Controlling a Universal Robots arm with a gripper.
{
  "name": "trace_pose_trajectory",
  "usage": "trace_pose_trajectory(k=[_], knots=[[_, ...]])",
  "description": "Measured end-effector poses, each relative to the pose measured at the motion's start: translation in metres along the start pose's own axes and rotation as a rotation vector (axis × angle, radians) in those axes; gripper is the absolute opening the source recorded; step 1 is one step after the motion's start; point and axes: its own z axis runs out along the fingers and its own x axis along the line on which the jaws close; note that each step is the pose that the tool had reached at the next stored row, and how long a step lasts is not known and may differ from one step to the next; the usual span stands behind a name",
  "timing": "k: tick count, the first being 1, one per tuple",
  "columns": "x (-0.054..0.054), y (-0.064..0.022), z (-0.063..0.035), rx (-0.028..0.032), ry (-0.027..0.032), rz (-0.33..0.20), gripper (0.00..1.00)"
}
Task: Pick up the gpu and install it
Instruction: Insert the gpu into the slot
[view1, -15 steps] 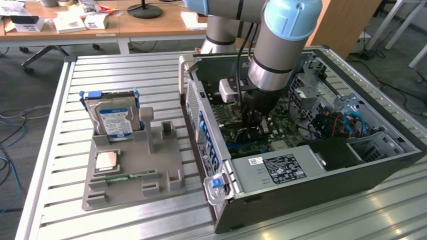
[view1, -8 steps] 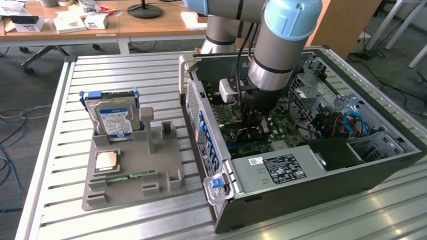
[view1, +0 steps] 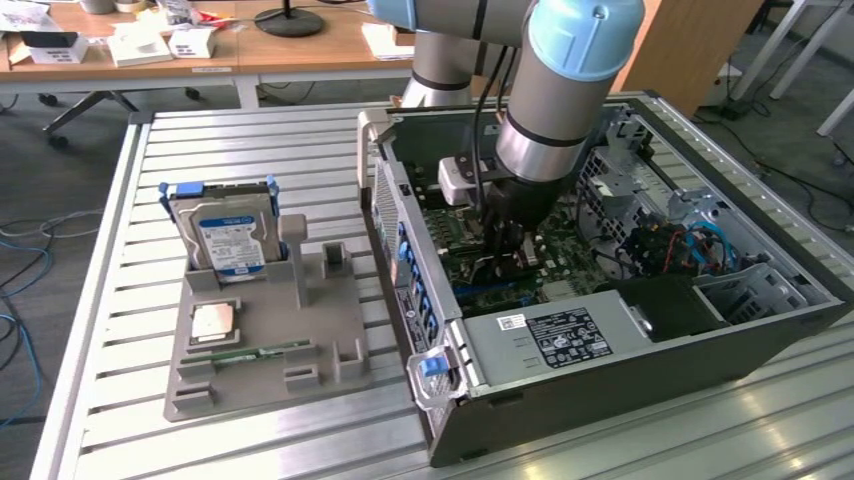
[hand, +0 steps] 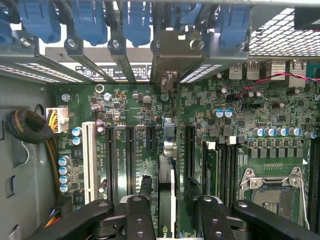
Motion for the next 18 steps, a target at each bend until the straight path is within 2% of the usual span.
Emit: trace_pose_trajectory(k=[7,18], knots=[[-0.0005,0.0,-0.008,0.0,-0.0001,0.0,0.4],[-0.0036,0.0,-0.0082,0.0,-0.0001,0.0,0.4]])
